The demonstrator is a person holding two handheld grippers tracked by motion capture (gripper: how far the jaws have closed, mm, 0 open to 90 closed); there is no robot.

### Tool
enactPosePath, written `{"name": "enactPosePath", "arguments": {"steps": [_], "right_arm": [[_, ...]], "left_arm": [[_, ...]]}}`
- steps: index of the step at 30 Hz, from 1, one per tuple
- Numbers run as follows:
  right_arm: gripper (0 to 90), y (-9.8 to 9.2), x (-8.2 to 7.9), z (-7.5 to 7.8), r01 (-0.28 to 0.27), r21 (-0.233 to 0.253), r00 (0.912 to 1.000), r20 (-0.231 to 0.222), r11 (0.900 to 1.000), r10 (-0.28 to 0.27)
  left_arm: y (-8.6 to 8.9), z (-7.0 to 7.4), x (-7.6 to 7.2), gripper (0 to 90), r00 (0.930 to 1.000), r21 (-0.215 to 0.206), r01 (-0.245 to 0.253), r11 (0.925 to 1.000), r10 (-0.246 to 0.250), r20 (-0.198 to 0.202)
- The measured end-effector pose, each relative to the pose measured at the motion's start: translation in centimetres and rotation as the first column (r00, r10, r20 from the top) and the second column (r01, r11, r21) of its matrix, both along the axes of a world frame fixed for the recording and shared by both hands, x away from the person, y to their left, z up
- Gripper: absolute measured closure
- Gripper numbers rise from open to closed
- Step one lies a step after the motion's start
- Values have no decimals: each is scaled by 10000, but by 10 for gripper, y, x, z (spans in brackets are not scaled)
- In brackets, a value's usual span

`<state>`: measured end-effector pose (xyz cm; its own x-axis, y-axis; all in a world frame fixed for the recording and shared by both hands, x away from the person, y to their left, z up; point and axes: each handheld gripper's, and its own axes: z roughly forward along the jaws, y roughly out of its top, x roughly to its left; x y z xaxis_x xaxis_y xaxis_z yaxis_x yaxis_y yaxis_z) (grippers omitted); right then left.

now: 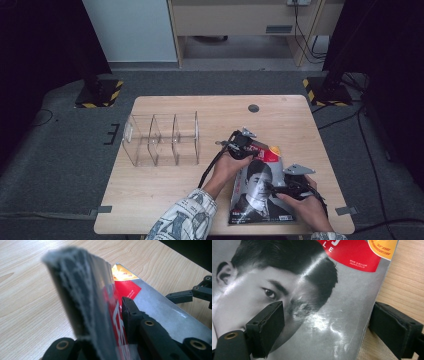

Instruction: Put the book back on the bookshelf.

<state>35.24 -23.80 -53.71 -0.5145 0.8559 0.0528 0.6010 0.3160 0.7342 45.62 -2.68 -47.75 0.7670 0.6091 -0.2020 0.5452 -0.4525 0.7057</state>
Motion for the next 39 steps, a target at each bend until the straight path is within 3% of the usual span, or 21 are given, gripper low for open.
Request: {"name": "enactPosePath", "arguments": {"steps": [4,5,6,7,8,9,11,16,21,39], "right_arm": [[147,-9,4,4,240,553,9995,-211,9982,-229],[147,-17,4,10,621,1005,9979,123,9930,-637],[147,-17,4,10,621,1005,9979,123,9930,-637],[147,-26,4,15,1089,1059,9922,488,9884,-1146],[147,-26,4,15,1089,1059,9922,488,9884,-1146],[144,-32,4,17,1591,450,9842,710,9862,-1620],[155,-36,5,17,2117,-24,9739,841,9773,-2108],[161,-46,6,16,2810,-85,9562,882,9597,-2792],[171,-49,7,11,2811,-333,9589,501,9591,-2793],[192,-50,9,4,2540,-553,9671,49,9656,-2542]], "left_arm": [[2,2,1,831,9999,-264,-95,9996,92,-102],[1,2,1,833,9999,-293,-85,9995,81,-119],[1,2,1,833,9999,-293,-85,9995,81,-119],[1,3,1,834,9999,-321,-105,9994,102,-90],[1,3,1,834,9999,-321,-105,9994,102,-90],[1,4,0,835,9999,-307,-70,9995,67,-93],[1,4,-1,837,9999,-396,-95,9992,93,-68],[1,6,-1,838,10000,-393,-26,9992,26,-4],[3,11,-4,844,9999,-554,-24,9985,32,149],[8,29,-12,860,9981,-911,125,9958,-70,605]]}}
